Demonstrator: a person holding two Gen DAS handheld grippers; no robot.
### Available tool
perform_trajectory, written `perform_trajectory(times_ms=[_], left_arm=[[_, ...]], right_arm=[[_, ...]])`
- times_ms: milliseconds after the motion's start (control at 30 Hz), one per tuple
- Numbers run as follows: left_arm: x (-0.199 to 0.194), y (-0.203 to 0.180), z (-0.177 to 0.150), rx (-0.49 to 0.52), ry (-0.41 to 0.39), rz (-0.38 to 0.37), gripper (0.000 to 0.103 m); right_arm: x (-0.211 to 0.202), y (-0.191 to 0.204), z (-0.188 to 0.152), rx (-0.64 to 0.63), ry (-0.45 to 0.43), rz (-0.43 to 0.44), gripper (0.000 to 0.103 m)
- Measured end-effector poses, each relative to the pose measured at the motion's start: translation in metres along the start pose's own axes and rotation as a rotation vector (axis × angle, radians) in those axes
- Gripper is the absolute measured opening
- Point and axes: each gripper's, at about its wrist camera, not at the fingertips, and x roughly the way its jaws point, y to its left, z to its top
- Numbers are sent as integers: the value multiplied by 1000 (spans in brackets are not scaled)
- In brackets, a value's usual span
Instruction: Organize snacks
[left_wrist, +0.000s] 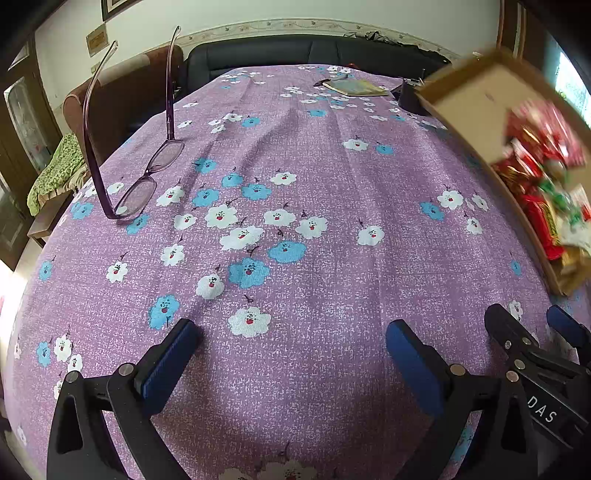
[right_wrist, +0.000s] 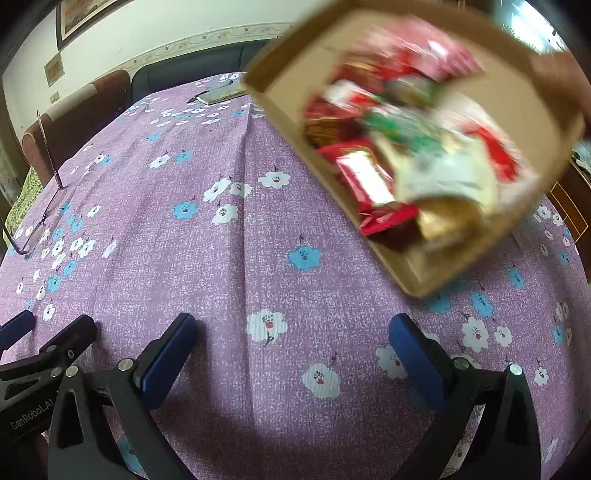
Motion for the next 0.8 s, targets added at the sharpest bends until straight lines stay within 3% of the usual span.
perform_trajectory(times_ms=[800], left_arm=[[0, 0, 0, 0, -1, 0, 103]], right_arm=[[2, 5, 0, 0, -1, 0, 103]])
